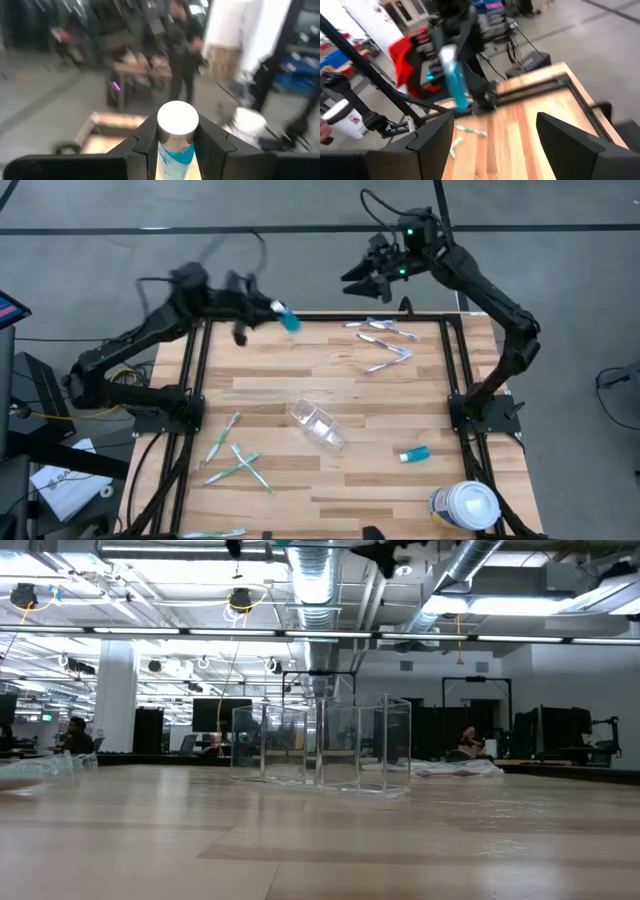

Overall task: Pick & Place toothbrushing station
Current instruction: Put the blue mouthwash bottle into the transparent organizer

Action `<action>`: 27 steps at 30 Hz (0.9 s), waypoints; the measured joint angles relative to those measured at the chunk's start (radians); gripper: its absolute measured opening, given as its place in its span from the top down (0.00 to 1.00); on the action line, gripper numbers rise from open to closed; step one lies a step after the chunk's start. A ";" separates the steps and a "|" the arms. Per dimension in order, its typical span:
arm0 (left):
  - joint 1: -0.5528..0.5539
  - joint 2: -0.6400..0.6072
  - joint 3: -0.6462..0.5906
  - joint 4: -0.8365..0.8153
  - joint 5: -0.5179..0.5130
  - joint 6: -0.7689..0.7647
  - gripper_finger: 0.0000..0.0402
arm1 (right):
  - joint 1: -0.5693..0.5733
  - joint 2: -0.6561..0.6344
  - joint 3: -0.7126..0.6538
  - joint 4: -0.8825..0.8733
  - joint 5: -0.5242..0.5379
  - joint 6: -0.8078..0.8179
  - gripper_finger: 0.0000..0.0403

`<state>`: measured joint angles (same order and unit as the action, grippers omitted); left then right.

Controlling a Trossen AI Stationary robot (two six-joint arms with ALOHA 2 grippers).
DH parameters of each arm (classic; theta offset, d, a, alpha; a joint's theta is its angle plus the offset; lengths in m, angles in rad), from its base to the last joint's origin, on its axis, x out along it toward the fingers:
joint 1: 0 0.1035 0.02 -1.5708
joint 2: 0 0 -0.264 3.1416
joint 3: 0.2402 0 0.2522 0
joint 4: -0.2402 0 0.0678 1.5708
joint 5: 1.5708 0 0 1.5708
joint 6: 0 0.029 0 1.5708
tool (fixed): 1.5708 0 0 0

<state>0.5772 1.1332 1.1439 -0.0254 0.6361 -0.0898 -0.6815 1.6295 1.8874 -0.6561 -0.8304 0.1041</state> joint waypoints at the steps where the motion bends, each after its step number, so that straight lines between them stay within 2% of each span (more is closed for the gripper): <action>1: -0.035 0.023 -0.001 -0.019 -0.003 0.012 0.79 | -0.008 -0.006 -0.001 -0.014 0.002 -0.009 0.32; 4: -0.148 0.102 -0.001 -0.026 -0.038 0.032 0.79 | -0.014 -0.032 -0.002 -0.050 0.018 -0.037 0.32; 9: -0.326 0.261 -0.001 -0.021 -0.190 0.033 0.79 | -0.015 -0.064 -0.002 -0.128 0.028 -0.081 0.32; 14: -0.454 0.378 -0.002 0.041 -0.286 0.027 0.79 | -0.021 -0.102 -0.002 -0.178 0.027 -0.126 0.32; 19: -0.516 0.447 -0.022 0.149 -0.455 -0.024 0.79 | -0.031 -0.132 -0.002 -0.245 0.024 -0.167 0.32; 23: -0.528 0.475 -0.135 0.371 -0.562 -0.117 0.79 | -0.035 -0.156 -0.002 -0.293 0.019 -0.198 0.32; 27: -0.551 0.460 -0.256 0.498 -0.688 -0.186 0.79 | -0.041 -0.177 -0.002 -0.343 0.020 -0.218 0.32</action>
<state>0.0261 1.5933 0.8878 0.4722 -0.0519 -0.2760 -0.7224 1.4529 1.8854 -0.9987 -0.8108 -0.1136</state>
